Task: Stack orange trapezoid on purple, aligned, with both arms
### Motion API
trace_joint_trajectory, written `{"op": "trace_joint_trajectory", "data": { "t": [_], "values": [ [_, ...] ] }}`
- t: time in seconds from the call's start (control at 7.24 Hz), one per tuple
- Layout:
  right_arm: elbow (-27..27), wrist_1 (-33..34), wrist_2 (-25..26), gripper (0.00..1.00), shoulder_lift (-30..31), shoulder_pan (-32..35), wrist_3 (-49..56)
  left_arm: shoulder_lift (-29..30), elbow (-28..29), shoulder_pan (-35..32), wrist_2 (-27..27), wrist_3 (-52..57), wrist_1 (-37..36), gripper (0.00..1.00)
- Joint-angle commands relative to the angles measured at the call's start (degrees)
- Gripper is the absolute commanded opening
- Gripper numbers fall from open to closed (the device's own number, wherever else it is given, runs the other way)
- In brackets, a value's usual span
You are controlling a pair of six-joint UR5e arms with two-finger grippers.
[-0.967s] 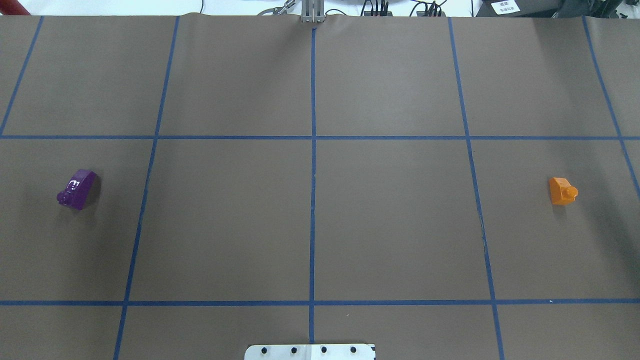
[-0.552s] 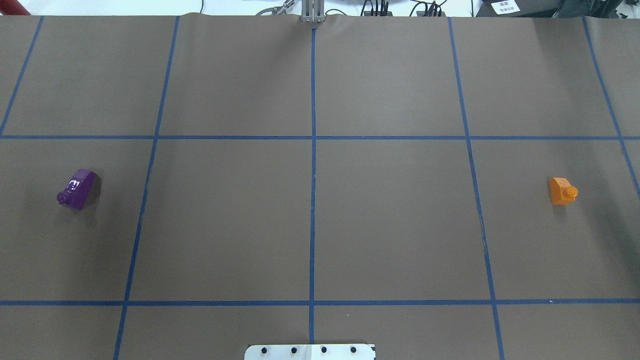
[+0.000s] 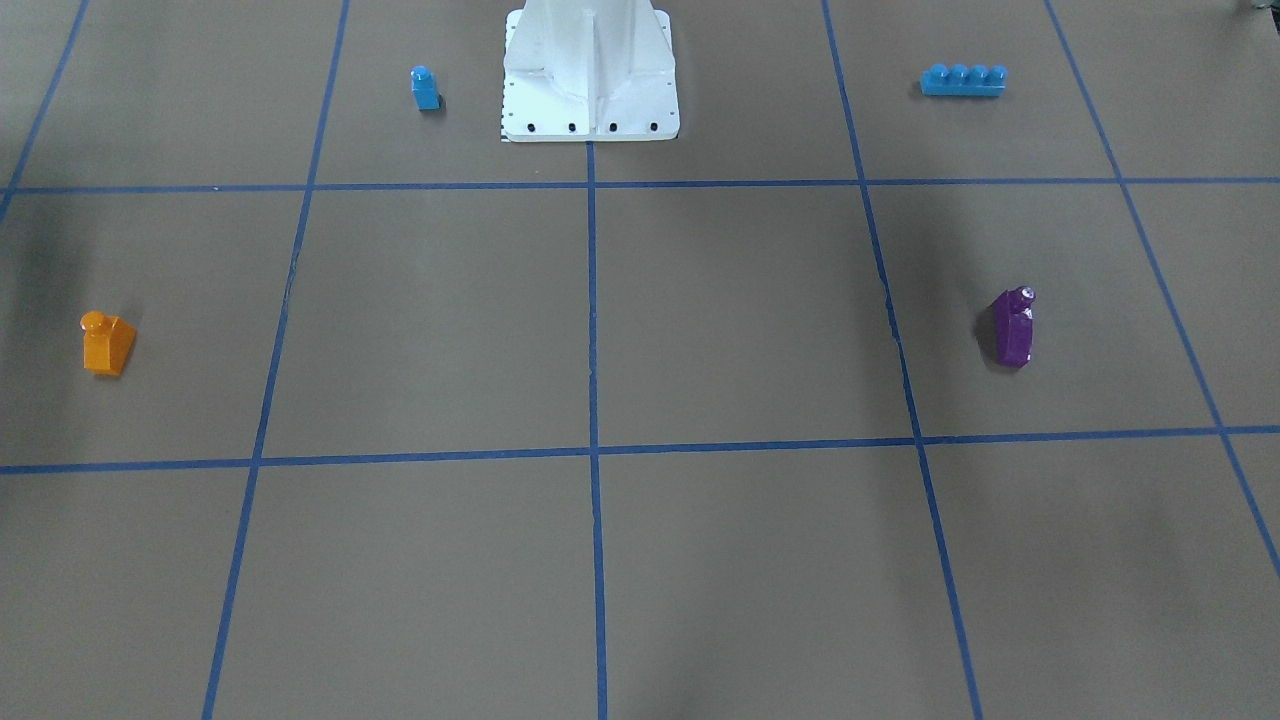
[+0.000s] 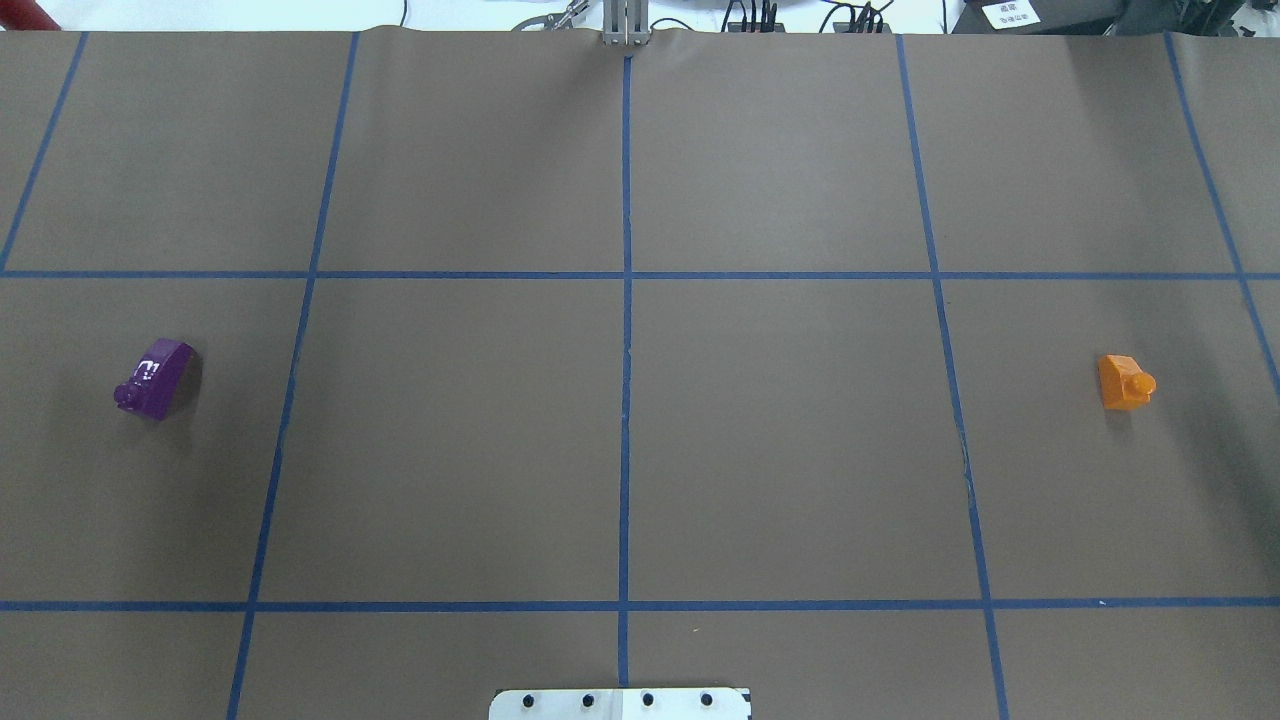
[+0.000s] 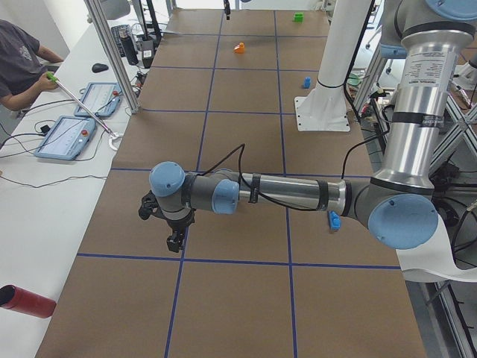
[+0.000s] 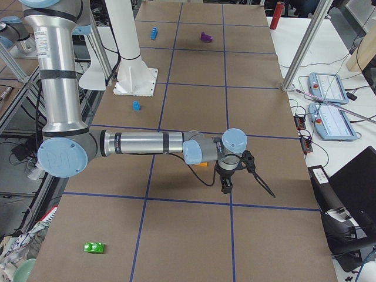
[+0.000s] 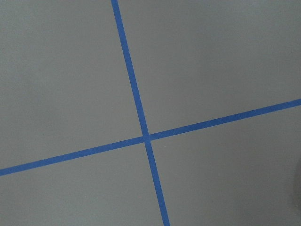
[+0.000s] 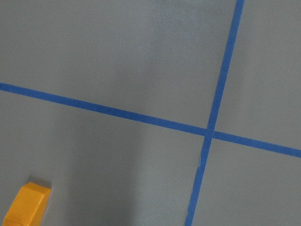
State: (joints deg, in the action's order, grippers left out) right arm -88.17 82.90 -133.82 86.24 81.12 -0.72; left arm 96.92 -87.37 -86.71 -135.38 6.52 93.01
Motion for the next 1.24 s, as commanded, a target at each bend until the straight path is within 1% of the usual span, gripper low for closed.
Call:
{"op": "trace_joint_trajectory", "data": {
  "t": [0.0,0.28,0.41,0.69,1.1],
  "values": [
    [-1.38,-0.02,-0.39,1.0,0.25,0.0,-0.08,-0.23,-0.17,0.05,-0.23,0.16,0.15,1.0],
    [-1.03,0.07,-0.21,1.0,0.6,0.0,-0.16,-0.15,0.18,0.22,0.03,0.25,0.15,1.0],
    [-1.12,-0.02,-0.21,1.0,0.51,-0.09,-0.16,-0.06,-0.6,0.13,0.03,-0.01,0.15,1.0],
    [-0.95,0.07,-0.47,1.0,0.51,-0.09,0.01,-0.15,-0.61,2.84,0.12,-0.19,-0.11,1.0],
    [-0.68,0.07,-0.39,1.0,0.6,-0.18,-0.07,-1.03,-1.05,2.77,-0.14,-0.1,-0.2,1.0]
  ]
}}
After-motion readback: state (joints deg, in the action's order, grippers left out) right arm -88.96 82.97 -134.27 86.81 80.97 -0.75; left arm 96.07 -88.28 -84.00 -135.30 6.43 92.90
